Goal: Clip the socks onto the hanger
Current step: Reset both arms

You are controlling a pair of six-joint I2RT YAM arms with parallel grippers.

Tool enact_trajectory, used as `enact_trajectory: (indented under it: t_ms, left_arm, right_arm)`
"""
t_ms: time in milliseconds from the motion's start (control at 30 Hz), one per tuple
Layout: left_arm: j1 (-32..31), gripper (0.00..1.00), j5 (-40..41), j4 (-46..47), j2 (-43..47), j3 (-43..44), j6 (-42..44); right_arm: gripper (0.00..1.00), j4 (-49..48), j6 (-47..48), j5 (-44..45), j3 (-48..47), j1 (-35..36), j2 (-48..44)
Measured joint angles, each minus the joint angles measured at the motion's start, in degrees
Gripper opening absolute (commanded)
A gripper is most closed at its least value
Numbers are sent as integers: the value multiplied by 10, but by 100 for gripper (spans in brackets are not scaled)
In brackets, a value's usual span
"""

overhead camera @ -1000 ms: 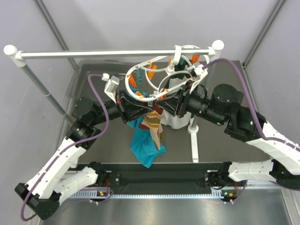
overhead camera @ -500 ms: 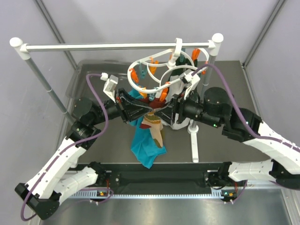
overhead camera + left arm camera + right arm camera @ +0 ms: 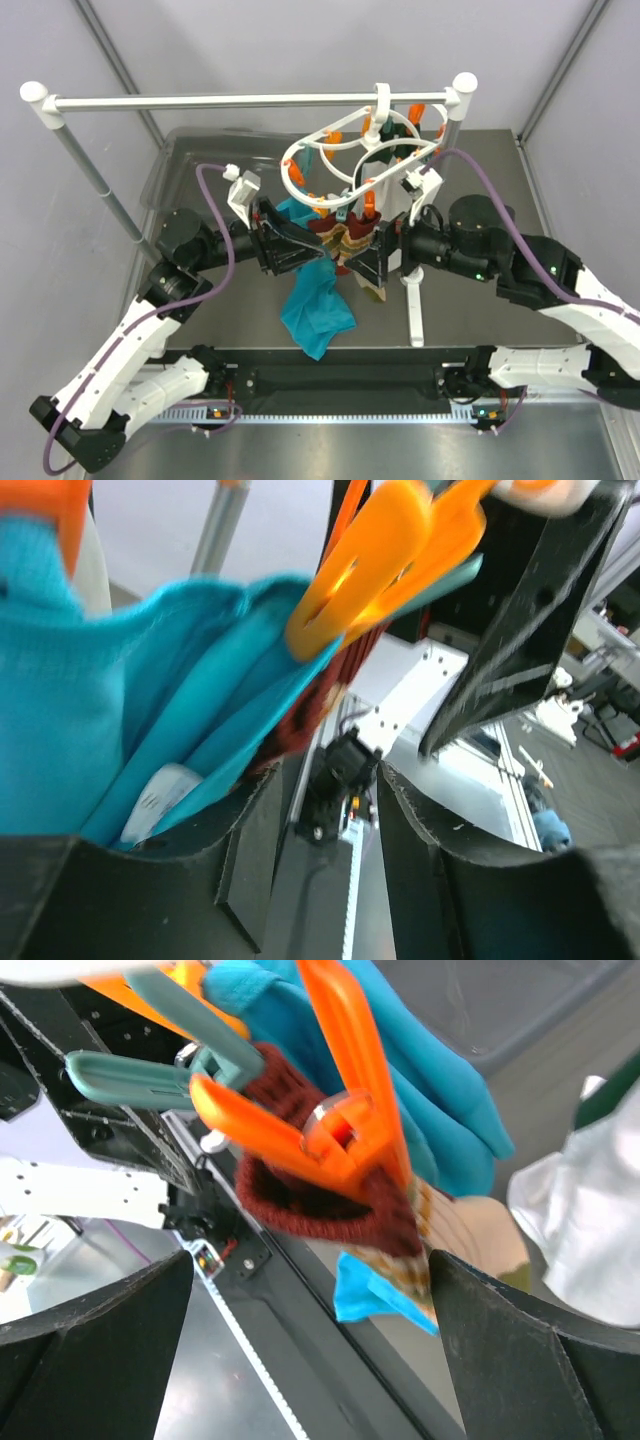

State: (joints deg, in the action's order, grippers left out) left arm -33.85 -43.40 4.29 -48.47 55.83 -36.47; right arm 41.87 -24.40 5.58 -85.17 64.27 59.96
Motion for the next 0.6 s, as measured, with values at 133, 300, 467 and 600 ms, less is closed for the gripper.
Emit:
enact_trajectory:
  t_ms: [133, 300, 467, 600]
  left_arm:
    - [0, 49, -6, -75, 25, 0, 30]
    - [0, 49, 23, -188, 81, 1, 51]
    - [-1, 49, 140, -317, 133, 10, 59]
    - [-1, 50, 258, -402, 158, 9, 49]
  right_arm:
    - [100, 35, 3, 14, 2, 0, -35]
    - [100, 56, -5, 41, 47, 0, -104]
    - [100, 62, -36, 63, 133, 0, -168]
    - [100, 57, -75, 86, 223, 0, -212]
